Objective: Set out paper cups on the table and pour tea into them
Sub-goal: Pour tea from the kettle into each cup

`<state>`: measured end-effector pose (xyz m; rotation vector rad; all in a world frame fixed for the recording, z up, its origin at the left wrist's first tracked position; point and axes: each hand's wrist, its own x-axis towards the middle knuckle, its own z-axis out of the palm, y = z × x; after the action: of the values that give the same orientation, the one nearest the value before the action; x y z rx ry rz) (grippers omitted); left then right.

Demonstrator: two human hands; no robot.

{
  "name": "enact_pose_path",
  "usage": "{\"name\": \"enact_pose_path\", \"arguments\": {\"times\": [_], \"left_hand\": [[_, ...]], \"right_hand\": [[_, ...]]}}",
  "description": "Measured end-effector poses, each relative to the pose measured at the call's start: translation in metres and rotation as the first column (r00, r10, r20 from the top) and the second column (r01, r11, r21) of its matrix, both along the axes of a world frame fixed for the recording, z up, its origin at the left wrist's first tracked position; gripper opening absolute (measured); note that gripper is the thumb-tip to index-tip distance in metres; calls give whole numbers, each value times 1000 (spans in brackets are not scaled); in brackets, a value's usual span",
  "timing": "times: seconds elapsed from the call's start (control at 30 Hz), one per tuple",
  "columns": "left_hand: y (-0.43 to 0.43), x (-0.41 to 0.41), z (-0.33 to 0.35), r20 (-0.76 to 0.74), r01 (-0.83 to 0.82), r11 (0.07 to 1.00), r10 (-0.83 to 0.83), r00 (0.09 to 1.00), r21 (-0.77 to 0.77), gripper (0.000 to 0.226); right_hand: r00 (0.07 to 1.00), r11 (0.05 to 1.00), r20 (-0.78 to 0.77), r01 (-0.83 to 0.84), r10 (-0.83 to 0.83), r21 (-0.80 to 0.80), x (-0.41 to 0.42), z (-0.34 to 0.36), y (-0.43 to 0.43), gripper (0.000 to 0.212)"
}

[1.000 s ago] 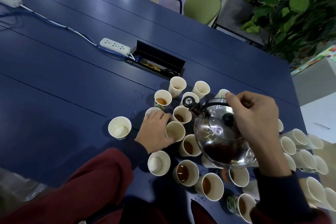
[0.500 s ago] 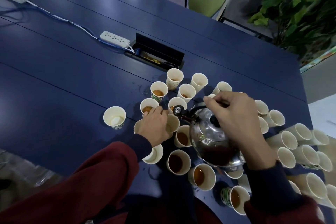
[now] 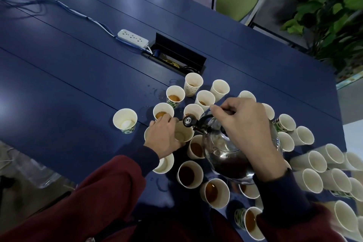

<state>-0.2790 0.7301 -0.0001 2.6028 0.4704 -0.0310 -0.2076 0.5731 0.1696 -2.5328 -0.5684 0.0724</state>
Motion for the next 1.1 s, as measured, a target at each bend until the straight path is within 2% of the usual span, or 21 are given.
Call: {"name": "enact_pose_path", "arguments": {"times": [0.27, 1.1], "left_hand": [[-1, 0, -1, 3, -16, 1000, 16, 1000, -12, 66], [-1, 1, -1, 17, -31, 997, 32, 999, -68, 66]], "right_hand": [[1000, 999, 13, -19, 19, -37, 0, -2, 0, 28], [1000, 999, 4, -11, 12, -36, 4, 4, 0, 26]]}}
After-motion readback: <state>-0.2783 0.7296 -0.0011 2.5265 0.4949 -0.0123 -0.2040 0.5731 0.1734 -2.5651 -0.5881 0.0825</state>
